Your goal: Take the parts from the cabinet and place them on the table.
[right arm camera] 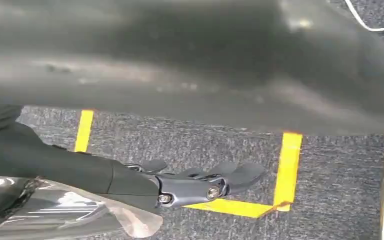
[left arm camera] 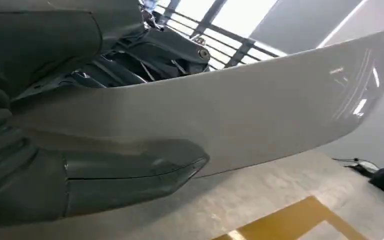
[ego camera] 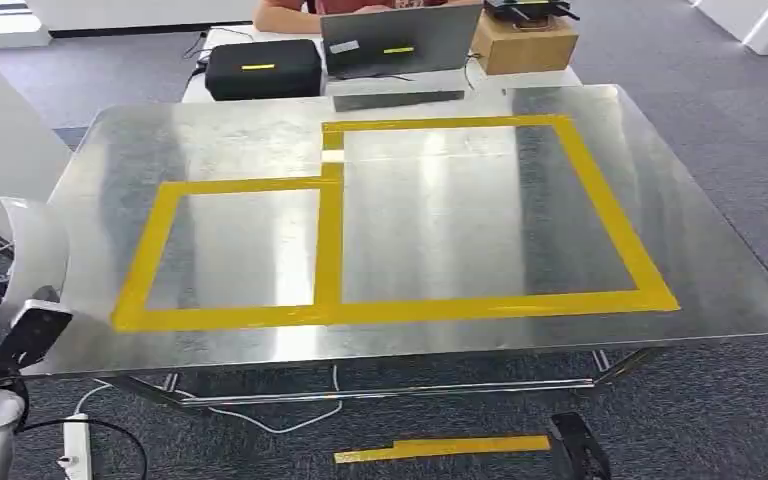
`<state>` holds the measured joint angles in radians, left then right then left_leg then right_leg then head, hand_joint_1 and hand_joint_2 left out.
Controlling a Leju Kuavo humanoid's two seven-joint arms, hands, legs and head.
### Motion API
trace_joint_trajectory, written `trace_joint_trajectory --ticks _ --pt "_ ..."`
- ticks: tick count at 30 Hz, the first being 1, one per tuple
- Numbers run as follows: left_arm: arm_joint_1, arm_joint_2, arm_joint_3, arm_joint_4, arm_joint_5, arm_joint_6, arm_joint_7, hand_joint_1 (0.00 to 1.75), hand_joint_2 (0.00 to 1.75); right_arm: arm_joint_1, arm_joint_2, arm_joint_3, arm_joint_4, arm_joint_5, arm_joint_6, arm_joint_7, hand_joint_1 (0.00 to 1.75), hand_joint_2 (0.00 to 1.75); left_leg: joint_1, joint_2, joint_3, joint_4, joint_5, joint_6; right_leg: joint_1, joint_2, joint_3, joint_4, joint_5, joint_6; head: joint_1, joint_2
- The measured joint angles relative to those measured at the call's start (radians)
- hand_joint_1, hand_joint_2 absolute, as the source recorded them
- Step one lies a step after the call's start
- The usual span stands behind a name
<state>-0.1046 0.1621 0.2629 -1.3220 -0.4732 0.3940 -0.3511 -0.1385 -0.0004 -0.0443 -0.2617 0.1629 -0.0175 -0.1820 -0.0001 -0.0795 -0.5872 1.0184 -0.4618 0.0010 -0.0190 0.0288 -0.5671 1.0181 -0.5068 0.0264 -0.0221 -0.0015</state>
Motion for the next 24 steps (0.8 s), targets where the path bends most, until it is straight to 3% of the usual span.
trace_joint_trajectory --ticks 7,10,17,24 --pt "-0.095 0.051 -0.097 0.099 -0.266 0.032 0.098 1.75 1.75 -0.003 0.000 0.000 0.000 0.019 0.015 0.003 0.00 0.00 0.000 0.000 0.000 0.000 0.000 0.000 0.000 0.000 0.000 0.000 0.000 0.000 0.000 0.000" --pt "-0.121 0.060 -0.134 0.120 -0.333 0.037 0.126 1.75 1.75 -0.004 0.000 0.000 0.000 0.022 0.017 0.003 0.00 0.00 0.000 0.000 0.000 0.000 0.000 0.000 0.000 0.000 0.000 0.000 0.000 0.000 0.000 0.000" --pt "-0.175 0.082 -0.254 0.160 -0.629 0.037 0.211 1.75 1.75 -0.018 0.001 0.001 0.000 0.050 0.030 0.018 0.00 0.00 0.000 0.000 0.000 0.001 0.000 0.000 0.000 0.000 0.001 0.000 0.000 0.000 0.000 0.000" --pt "-0.195 0.084 -0.319 0.175 -0.685 0.039 0.224 1.75 1.75 -0.023 0.006 0.002 0.000 0.056 0.034 0.022 0.00 0.00 0.000 0.000 0.000 0.001 0.000 0.000 0.000 0.000 0.001 0.000 0.000 0.000 0.000 0.000"
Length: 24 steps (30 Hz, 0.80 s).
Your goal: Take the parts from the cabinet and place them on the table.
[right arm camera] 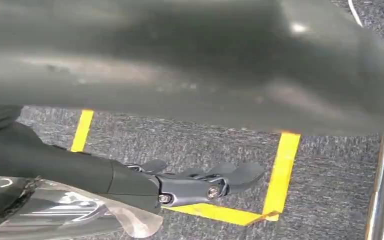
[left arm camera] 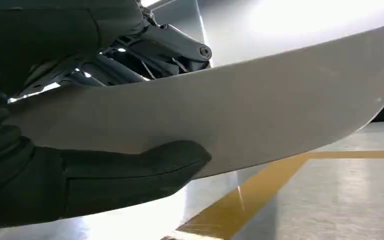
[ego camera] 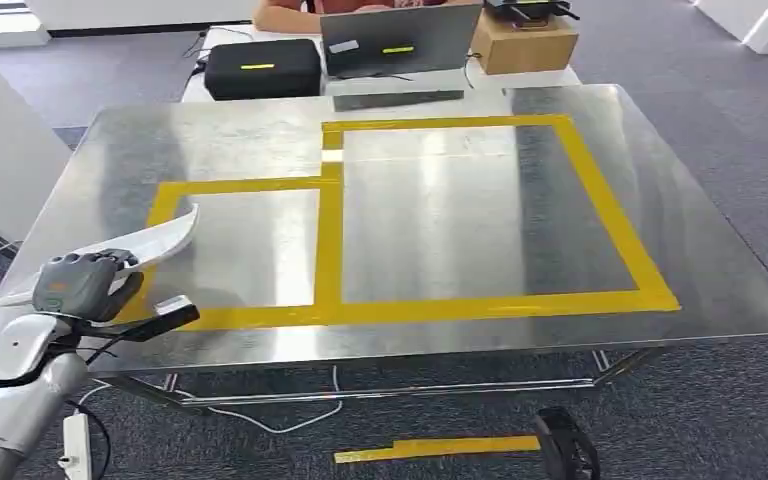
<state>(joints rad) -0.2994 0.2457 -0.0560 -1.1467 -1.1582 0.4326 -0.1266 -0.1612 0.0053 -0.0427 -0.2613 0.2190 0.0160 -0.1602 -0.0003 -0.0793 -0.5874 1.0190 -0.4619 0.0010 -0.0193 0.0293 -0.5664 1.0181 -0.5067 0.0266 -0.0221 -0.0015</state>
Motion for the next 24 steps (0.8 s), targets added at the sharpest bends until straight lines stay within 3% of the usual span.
trace_joint_trajectory --ticks 11,24 --pt "-0.025 -0.006 -0.108 0.021 -0.153 0.001 0.010 1.75 1.75 -0.017 0.012 0.011 0.000 0.025 0.013 0.016 0.00 0.00 0.000 0.000 0.000 0.000 0.000 0.000 0.000 0.000 0.000 0.000 0.000 0.000 0.000 0.000" --pt "-0.027 -0.003 -0.156 0.025 -0.160 0.031 -0.027 1.75 1.75 -0.021 0.018 0.019 0.000 0.032 0.013 0.020 0.00 0.00 0.000 0.000 0.000 0.000 0.000 0.000 0.000 0.000 0.000 0.000 0.000 0.000 0.000 0.000"
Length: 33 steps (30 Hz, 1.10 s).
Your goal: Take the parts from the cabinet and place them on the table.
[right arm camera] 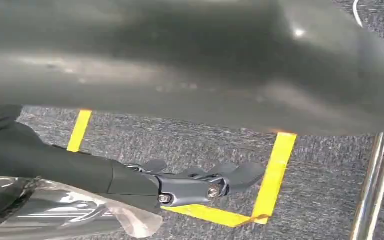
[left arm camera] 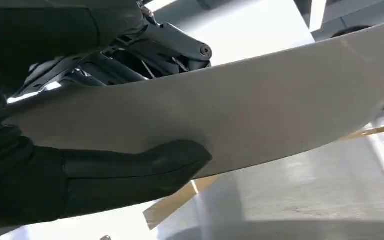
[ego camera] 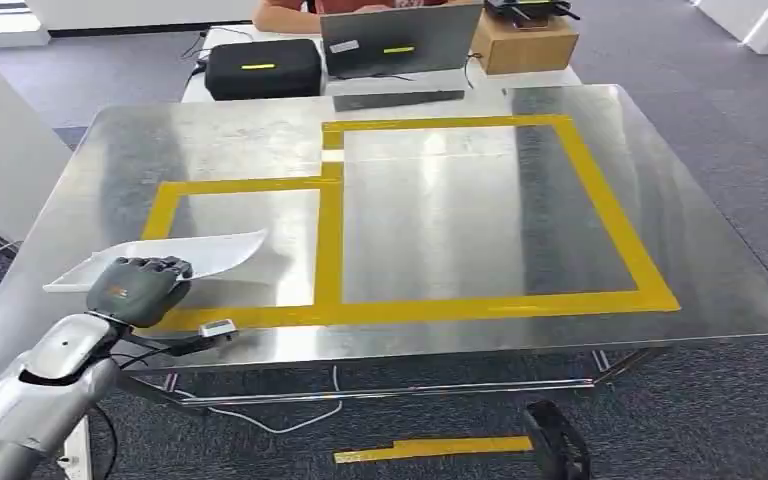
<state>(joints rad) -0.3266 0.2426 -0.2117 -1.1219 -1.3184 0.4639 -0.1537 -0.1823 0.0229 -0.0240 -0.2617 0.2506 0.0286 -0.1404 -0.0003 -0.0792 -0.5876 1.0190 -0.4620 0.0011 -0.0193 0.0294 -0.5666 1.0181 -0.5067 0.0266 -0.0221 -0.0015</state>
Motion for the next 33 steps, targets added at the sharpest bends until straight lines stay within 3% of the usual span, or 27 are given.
trace_joint_trajectory --ticks 2,3,7,8,14,27,33 --pt "0.000 0.001 -0.003 0.000 0.000 0.000 0.000 1.75 1.75 0.000 0.000 0.000 0.000 0.000 0.000 0.000 0.00 0.00 0.000 0.000 0.000 0.000 0.000 0.000 0.000 0.000 0.000 0.000 0.000 0.000 0.000 0.000" --pt "0.000 0.002 -0.005 0.000 0.000 0.000 0.000 0.00 1.75 0.000 0.001 0.000 0.000 0.000 0.000 0.000 0.00 0.00 0.000 0.000 0.000 0.000 0.000 0.000 0.000 0.000 0.000 0.000 0.000 0.000 0.000 0.000" --pt "0.000 0.001 -0.010 0.000 0.009 0.000 0.005 0.00 1.75 0.000 0.001 0.000 0.000 0.000 0.000 0.003 0.00 0.00 0.000 0.000 0.000 0.000 0.000 0.000 0.000 0.000 0.000 0.000 0.000 0.000 0.000 0.000" --pt "0.001 0.001 -0.011 0.000 0.022 0.001 0.009 0.00 0.00 0.000 0.001 0.000 0.000 0.000 0.000 0.003 0.00 0.00 0.000 0.000 0.000 0.000 0.000 0.000 0.000 0.000 0.000 0.000 0.000 0.000 0.000 0.000" --pt "0.008 -0.018 0.029 -0.006 0.143 0.026 0.008 0.00 0.00 0.002 0.002 -0.001 0.000 -0.001 -0.003 0.002 0.00 0.00 0.000 0.000 0.000 0.000 0.000 0.000 0.000 0.000 0.000 0.000 0.000 0.000 0.000 0.000" --pt "0.029 -0.045 0.072 -0.075 0.125 0.062 0.007 0.00 0.00 0.003 0.006 -0.001 0.000 0.000 -0.008 -0.002 0.00 0.00 -0.001 0.000 0.000 0.002 0.000 0.000 -0.001 0.000 0.000 -0.001 0.001 0.001 0.000 0.000" --pt "0.028 -0.052 0.079 -0.091 0.106 0.061 0.022 0.00 0.00 0.003 0.013 -0.001 0.000 0.000 -0.008 -0.002 0.00 0.00 -0.003 0.000 -0.003 0.011 -0.005 0.009 -0.004 0.000 0.001 -0.002 0.001 0.006 0.000 0.000"
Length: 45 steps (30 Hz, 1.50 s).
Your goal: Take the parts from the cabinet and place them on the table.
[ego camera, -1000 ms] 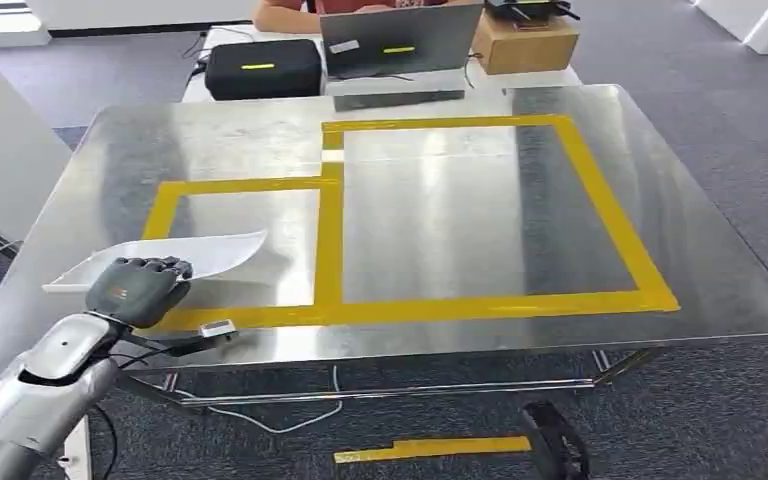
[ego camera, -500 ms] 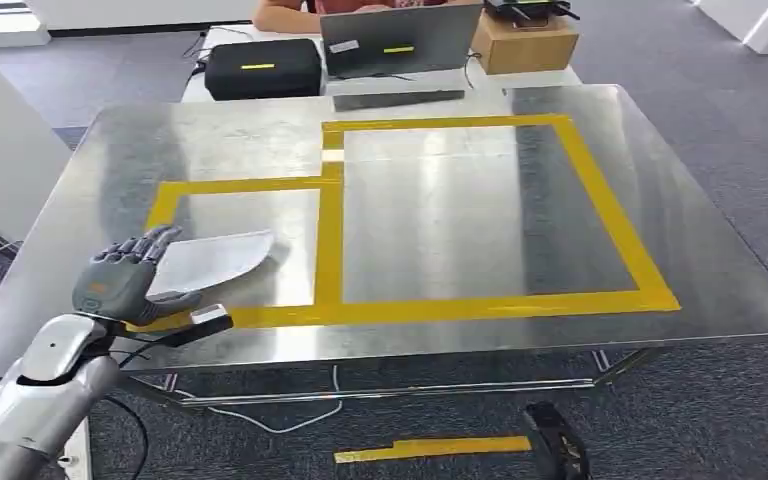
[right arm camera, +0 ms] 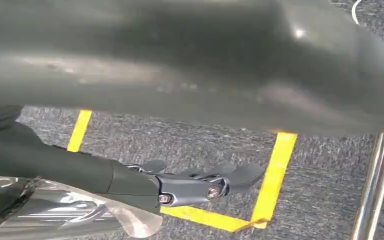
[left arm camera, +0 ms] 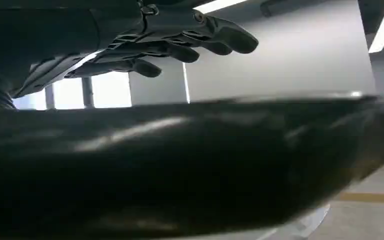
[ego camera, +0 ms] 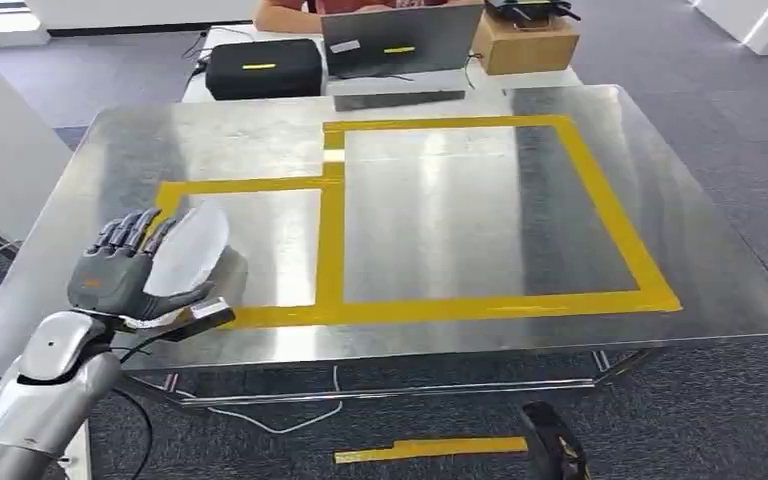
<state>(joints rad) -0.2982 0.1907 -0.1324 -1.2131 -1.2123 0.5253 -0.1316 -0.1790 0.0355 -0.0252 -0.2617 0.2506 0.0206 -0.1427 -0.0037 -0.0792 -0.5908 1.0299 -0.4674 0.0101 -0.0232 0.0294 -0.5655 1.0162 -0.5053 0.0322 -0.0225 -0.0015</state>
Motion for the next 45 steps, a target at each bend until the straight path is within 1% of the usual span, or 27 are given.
trace_joint_trajectory --ticks 3,4,6,9,10,11,14,15,19,20,22,24,25,27,29,30,31,33,35,36,37,39,40,41,43,44,45 --pt "0.000 0.000 0.000 -0.007 -0.003 0.000 0.002 0.00 0.00 -0.001 0.003 0.000 0.000 0.000 -0.001 0.000 0.00 0.00 -0.003 0.000 -0.001 0.002 0.002 0.008 -0.003 0.002 0.002 -0.005 0.005 0.009 0.000 0.000" --pt "-0.001 0.000 0.000 -0.010 -0.005 0.000 0.002 0.00 0.00 -0.001 0.003 0.000 0.000 0.000 -0.001 0.000 0.00 0.00 0.002 0.003 0.004 -0.013 0.013 0.018 0.001 0.004 0.005 -0.008 0.007 0.017 0.000 0.000" --pt "-0.004 -0.003 0.000 -0.011 -0.011 0.000 0.002 0.00 0.00 -0.003 0.003 0.000 0.000 0.000 -0.002 0.000 0.00 0.00 0.009 0.013 0.010 -0.030 0.025 0.026 0.004 -0.016 -0.021 0.038 -0.041 0.018 0.006 0.000" --pt "-0.002 -0.005 0.000 -0.011 -0.016 -0.003 0.005 0.00 0.00 -0.006 0.003 0.000 0.000 0.000 -0.001 0.000 0.00 0.00 0.010 0.020 0.001 -0.029 0.026 0.027 0.002 -0.020 -0.120 0.257 -0.142 0.025 0.006 0.000" --pt "-0.002 -0.006 0.000 -0.011 -0.020 -0.004 0.005 0.00 0.00 -0.004 0.004 0.000 0.000 0.000 -0.001 0.000 0.00 0.00 0.010 0.021 -0.001 -0.028 0.027 0.025 0.001 -0.021 -0.134 0.288 -0.140 0.028 0.006 0.000" --pt "-0.002 -0.007 -0.001 -0.011 -0.021 -0.005 0.005 0.00 0.00 -0.004 0.004 0.000 0.000 0.000 -0.001 0.000 0.00 0.00 0.011 0.021 -0.002 -0.028 0.028 0.023 0.001 -0.021 -0.123 0.268 -0.112 0.030 0.006 0.000" --pt "-0.004 -0.007 -0.001 -0.011 -0.023 -0.005 0.006 0.00 0.00 -0.009 0.004 0.000 -0.001 0.000 -0.001 0.000 0.00 0.00 0.017 0.021 -0.006 -0.016 0.026 0.013 -0.006 -0.019 -0.004 0.040 0.006 0.034 0.006 0.000" --pt "-0.005 -0.007 -0.001 -0.011 -0.023 -0.005 0.006 0.00 0.00 -0.011 0.005 0.000 -0.001 0.000 -0.001 0.000 0.00 0.00 0.013 0.020 -0.015 -0.011 0.026 0.003 -0.002 -0.008 0.030 0.014 -0.018 0.035 0.008 0.000" --pt "-0.007 -0.005 0.000 -0.011 -0.023 -0.006 0.008 0.00 0.00 -0.009 0.006 0.000 -0.001 0.002 -0.001 0.000 0.00 0.00 0.011 0.011 -0.028 -0.003 0.040 -0.020 -0.001 -0.009 0.009 0.011 -0.005 0.007 0.008 0.000" --pt "-0.007 -0.005 0.000 -0.011 -0.023 -0.007 0.009 0.00 0.00 -0.012 0.006 0.000 -0.001 0.003 -0.001 0.000 0.00 0.00 0.015 0.020 -0.035 0.005 0.028 -0.023 -0.006 -0.015 0.003 0.007 0.002 -0.005 0.008 0.000" --pt "-0.012 -0.004 0.000 -0.011 -0.023 -0.008 0.010 0.00 0.00 -0.013 0.006 -0.001 -0.002 0.003 -0.002 0.000 0.00 0.00 0.014 0.058 -0.070 0.105 -0.062 -0.032 -0.002 -0.021 -0.011 0.007 0.013 -0.022 0.002 0.000" --pt "-0.011 -0.006 -0.001 -0.011 -0.023 -0.008 0.011 0.00 0.00 -0.009 0.006 -0.001 -0.002 0.003 -0.002 0.000 0.00 0.00 0.015 0.066 -0.118 0.259 -0.146 -0.037 0.003 -0.032 -0.026 0.007 0.024 -0.032 0.002 0.000" --pt "-0.010 -0.006 -0.001 -0.011 -0.023 -0.008 0.012 0.00 0.00 -0.008 0.006 -0.001 -0.002 0.003 -0.001 0.000 0.00 0.00 0.015 0.066 -0.125 0.302 -0.161 -0.037 0.004 -0.035 -0.034 0.007 0.028 -0.032 0.002 0.000" --pt "-0.011 -0.006 -0.001 -0.010 -0.023 -0.008 0.013 0.00 0.00 -0.010 0.006 -0.001 -0.002 0.003 -0.001 0.000 0.00 0.00 0.015 0.066 -0.073 0.248 -0.115 -0.033 0.007 -0.042 -0.051 0.007 0.041 -0.032 0.002 0.000" --pt "-0.017 -0.007 -0.001 -0.010 -0.024 -0.008 0.013 0.00 0.00 -0.013 0.006 -0.001 -0.002 0.003 -0.001 0.000 0.00 0.00 0.013 0.067 0.031 0.089 -0.052 -0.021 0.010 -0.045 -0.063 0.008 0.054 -0.029 0.002 0.000" --pt "-0.022 -0.007 -0.001 -0.010 -0.026 -0.008 0.014 0.00 0.00 -0.014 0.007 -0.001 -0.003 0.003 -0.002 0.000 0.00 0.00 0.010 0.072 0.075 0.019 -0.051 -0.012 0.010 -0.048 -0.066 0.008 0.059 -0.025 0.002 0.000" --pt "-0.026 -0.007 -0.001 -0.010 -0.027 -0.008 0.014 0.00 0.00 -0.014 0.008 -0.001 -0.003 0.003 -0.001 0.000 0.00 0.00 0.004 0.074 0.092 -0.017 -0.058 -0.009 0.014 -0.050 -0.071 0.008 0.066 -0.017 0.003 0.000" --pt "-0.025 -0.005 -0.001 -0.010 -0.033 -0.008 0.016 0.00 0.00 -0.013 0.009 -0.001 -0.003 0.003 -0.001 0.000 0.00 0.00 -0.001 0.073 0.087 -0.021 -0.057 -0.006 0.009 -0.052 -0.075 0.005 0.081 -0.002 0.001 0.000" --pt "-0.022 -0.006 -0.001 -0.010 -0.035 -0.009 0.017 0.00 0.00 -0.012 0.009 -0.001 -0.003 0.003 0.000 0.000 0.00 0.00 0.009 0.075 0.081 -0.037 -0.036 0.010 0.011 -0.051 -0.081 0.004 0.084 0.012 0.002 0.000" --pt "-0.023 -0.007 -0.002 -0.010 -0.037 -0.010 0.017 0.00 0.00 -0.012 0.009 -0.001 -0.003 0.003 0.000 0.000 0.00 0.00 0.009 0.076 0.073 -0.038 -0.024 0.013 0.009 -0.041 -0.095 0.016 0.054 0.017 0.004 0.000" --pt "-0.024 -0.007 -0.002 -0.010 -0.038 -0.010 0.017 0.00 0.00 -0.012 0.009 -0.001 -0.003 0.003 0.000 0.000 0.00 0.00 0.010 0.077 0.061 -0.039 -0.016 0.024 0.009 -0.035 -0.108 0.059 0.004 0.021 0.009 0.000" --pt "-0.022 -0.011 -0.002 -0.010 -0.044 -0.012 0.017 0.00 0.00 -0.012 0.009 -0.001 -0.003 0.003 0.000 0.000 0.00 0.00 0.009 0.077 0.034 -0.038 0.004 0.027 0.008 -0.033 -0.154 0.220 -0.098 0.025 0.008 0.000" --pt "-0.022 -0.012 -0.002 -0.010 -0.044 -0.013 0.017 0.00 0.00 -0.011 0.009 -0.001 -0.003 0.003 0.000 0.000 0.00 0.00 0.009 0.077 0.020 -0.037 0.014 0.027 0.009 -0.033 -0.169 0.282 -0.116 0.028 0.010 0.000" --pt "-0.021 -0.013 -0.002 -0.010 -0.045 -0.014 0.017 0.00 0.00 -0.010 0.009 -0.001 -0.003 0.003 0.000 0.001 0.00 0.00 0.009 0.077 0.007 -0.037 0.024 0.026 0.008 -0.033 -0.162 0.299 -0.102 0.029 0.009 0.000" --pt "-0.020 -0.014 -0.003 -0.010 -0.047 -0.015 0.017 0.00 0.00 -0.012 0.009 -0.001 -0.003 0.003 0.000 0.001 0.00 0.00 0.009 0.075 -0.015 -0.035 0.040 0.021 0.008 -0.033 -0.096 0.224 -0.034 0.029 0.010 0.000" --pt "-0.020 -0.014 -0.003 -0.010 -0.047 -0.015 0.018 0.00 0.00 -0.013 0.009 -0.001 -0.004 0.003 0.000 0.002 0.00 0.00 0.010 0.074 -0.025 -0.032 0.047 0.015 0.007 -0.032 -0.032 0.131 -0.004 0.026 0.010 0.000" --pt "-0.021 -0.015 -0.003 -0.010 -0.047 -0.016 0.018 0.00 0.00 -0.015 0.009 -0.001 -0.004 0.003 0.000 0.002 0.00 0.00 0.010 0.074 -0.030 -0.027 0.052 0.011 0.007 -0.029 0.028 0.045 -0.004 0.024 0.010 0.000"
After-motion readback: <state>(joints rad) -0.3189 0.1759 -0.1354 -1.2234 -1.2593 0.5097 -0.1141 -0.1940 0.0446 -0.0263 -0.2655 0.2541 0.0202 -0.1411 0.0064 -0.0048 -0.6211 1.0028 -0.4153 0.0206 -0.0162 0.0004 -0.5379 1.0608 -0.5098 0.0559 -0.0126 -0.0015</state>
